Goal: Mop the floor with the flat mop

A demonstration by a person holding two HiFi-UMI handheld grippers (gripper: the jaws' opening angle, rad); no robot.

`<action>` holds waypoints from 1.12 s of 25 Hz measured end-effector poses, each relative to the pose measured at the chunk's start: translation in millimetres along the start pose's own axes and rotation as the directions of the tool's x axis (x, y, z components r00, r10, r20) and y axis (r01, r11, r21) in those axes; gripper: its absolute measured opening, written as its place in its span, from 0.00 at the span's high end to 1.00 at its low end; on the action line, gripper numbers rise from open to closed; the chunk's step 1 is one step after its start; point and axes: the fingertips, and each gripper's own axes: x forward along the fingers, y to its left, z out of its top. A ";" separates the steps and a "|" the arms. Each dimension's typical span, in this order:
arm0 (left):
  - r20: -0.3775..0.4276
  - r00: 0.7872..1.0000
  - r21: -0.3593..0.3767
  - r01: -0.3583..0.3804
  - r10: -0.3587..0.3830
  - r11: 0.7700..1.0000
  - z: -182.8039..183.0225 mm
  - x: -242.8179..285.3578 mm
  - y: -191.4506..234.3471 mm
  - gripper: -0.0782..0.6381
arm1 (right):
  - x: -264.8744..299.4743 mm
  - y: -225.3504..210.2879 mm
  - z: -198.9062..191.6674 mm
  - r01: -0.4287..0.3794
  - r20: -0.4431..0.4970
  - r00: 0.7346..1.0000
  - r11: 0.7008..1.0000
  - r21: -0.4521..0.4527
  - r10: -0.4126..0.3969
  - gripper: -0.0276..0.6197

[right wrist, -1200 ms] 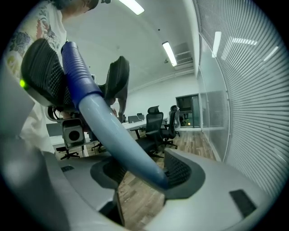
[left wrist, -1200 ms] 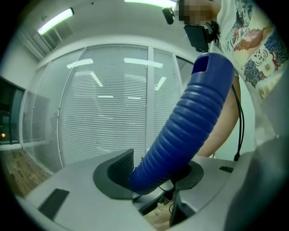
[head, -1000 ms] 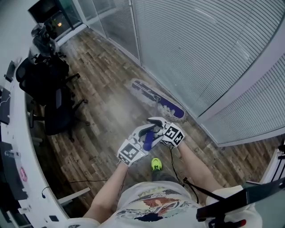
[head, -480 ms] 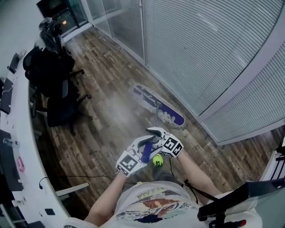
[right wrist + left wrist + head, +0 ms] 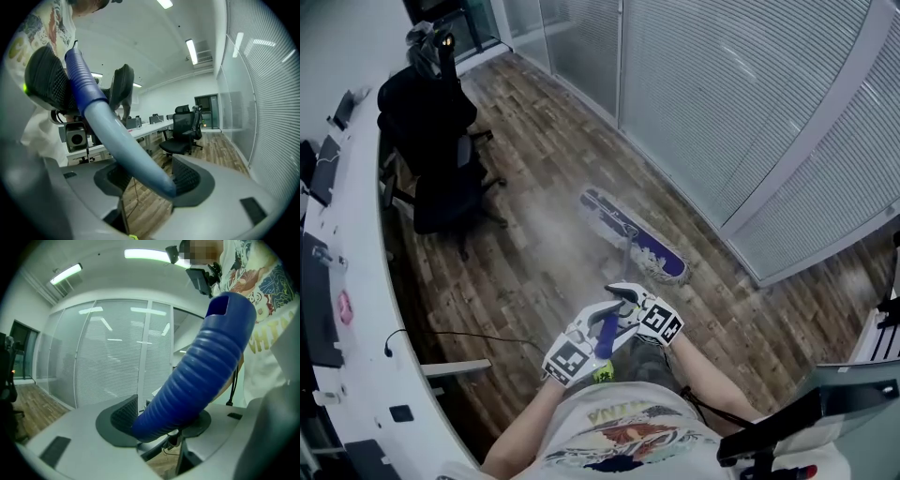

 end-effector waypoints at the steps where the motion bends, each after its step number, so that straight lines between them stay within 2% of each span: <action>1: 0.001 1.000 -0.007 -0.009 0.009 1.000 -2.0 -13.8 -13.4 0.60 | 0.9 20.1 -3.1 -0.012 -0.007 1.000 1.000 -0.002 0.012 0.60; 4: -0.010 1.000 -0.010 -0.025 0.024 1.000 -7.6 -45.9 -49.0 0.60 | 0.3 70.9 -7.5 -0.043 -0.014 0.999 0.999 -0.007 0.043 0.60; 10: -0.017 0.997 -0.034 -0.076 0.075 0.997 -13.6 -78.7 -105.5 0.60 | -13.5 141.8 -13.1 -0.108 -0.028 0.994 0.994 -0.012 0.108 0.60; 19: -0.036 0.979 -0.050 -0.202 0.200 0.978 -27.2 -75.6 -224.2 0.60 | -89.0 235.0 -49.7 -0.221 -0.018 0.975 0.974 -0.046 0.221 0.60; 22: -0.043 0.972 -0.061 -0.234 0.232 0.970 -30.9 -71.5 -259.9 0.60 | -114.3 261.6 -61.7 -0.274 -0.032 0.962 0.960 -0.056 0.273 0.60; 25: -0.053 0.967 -0.067 -0.253 0.250 0.965 -35.2 -73.0 -283.7 0.60 | -128.1 283.1 -71.0 -0.320 -0.053 0.947 0.945 -0.068 0.317 0.60; 28: -0.059 0.963 -0.066 -0.266 0.263 0.962 -41.5 -73.3 -289.4 0.60 | -129.8 288.7 -78.8 -0.335 -0.068 0.942 0.939 -0.082 0.330 0.60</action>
